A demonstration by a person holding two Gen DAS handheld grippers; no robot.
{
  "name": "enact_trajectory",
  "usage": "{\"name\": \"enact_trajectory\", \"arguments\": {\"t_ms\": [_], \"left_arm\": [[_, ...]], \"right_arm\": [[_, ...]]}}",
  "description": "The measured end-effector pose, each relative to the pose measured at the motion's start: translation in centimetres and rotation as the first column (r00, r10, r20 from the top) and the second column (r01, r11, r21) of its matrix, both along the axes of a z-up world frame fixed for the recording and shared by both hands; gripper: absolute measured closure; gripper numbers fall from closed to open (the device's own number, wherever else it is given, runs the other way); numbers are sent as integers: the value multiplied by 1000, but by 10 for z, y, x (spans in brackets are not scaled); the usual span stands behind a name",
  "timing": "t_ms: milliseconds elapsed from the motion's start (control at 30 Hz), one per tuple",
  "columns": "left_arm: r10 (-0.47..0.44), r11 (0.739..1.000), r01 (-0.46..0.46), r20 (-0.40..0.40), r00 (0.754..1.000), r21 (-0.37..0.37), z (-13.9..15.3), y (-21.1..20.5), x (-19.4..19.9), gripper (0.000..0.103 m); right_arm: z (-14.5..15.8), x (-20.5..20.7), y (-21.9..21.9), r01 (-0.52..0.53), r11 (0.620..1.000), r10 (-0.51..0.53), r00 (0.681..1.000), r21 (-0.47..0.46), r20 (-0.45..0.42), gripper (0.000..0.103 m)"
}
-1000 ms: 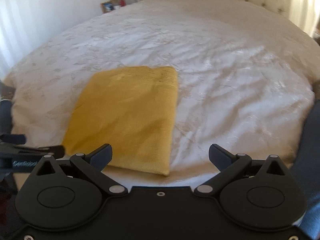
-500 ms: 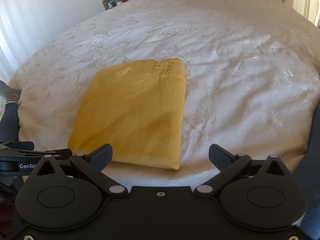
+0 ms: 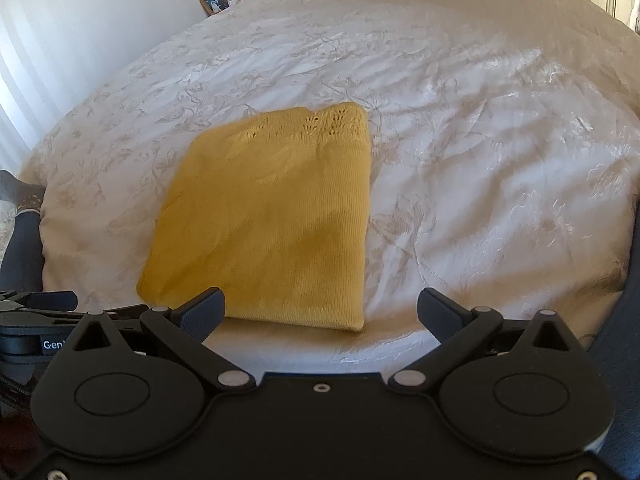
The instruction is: Fold small clothes
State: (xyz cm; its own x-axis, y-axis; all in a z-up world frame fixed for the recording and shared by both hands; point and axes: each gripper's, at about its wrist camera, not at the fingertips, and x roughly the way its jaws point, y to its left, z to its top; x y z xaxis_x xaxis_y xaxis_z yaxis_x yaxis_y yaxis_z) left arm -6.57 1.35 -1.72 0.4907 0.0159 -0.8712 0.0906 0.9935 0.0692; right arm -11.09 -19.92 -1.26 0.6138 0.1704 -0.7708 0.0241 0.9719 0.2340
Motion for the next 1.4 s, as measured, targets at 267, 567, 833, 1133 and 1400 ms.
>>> {"name": "enact_trajectory", "arguments": {"t_ms": [267, 567, 833, 1133, 1400], "left_arm": [[0, 1000, 0, -2, 1000, -4, -1, 0, 0, 2], [-7, 1000, 7, 6, 1000, 0, 2, 1, 0, 2], [13, 1000, -12, 28, 1000, -3, 10, 5, 2, 2], [11, 1000, -11, 32, 999, -14, 10, 8, 4, 2], [0, 1000, 1, 24, 1000, -17, 9, 6, 5, 2]], "right_arm": [[-2, 2, 3, -8, 1000, 8, 1000, -2, -5, 1], [2, 0, 3, -1, 1000, 2, 1000, -7, 10, 1], [5, -2, 0, 2, 1000, -2, 1000, -7, 16, 1], [6, -1, 2, -9, 1000, 10, 1000, -15, 17, 1], [6, 0, 3, -8, 1000, 8, 1000, -18, 20, 1]]}}
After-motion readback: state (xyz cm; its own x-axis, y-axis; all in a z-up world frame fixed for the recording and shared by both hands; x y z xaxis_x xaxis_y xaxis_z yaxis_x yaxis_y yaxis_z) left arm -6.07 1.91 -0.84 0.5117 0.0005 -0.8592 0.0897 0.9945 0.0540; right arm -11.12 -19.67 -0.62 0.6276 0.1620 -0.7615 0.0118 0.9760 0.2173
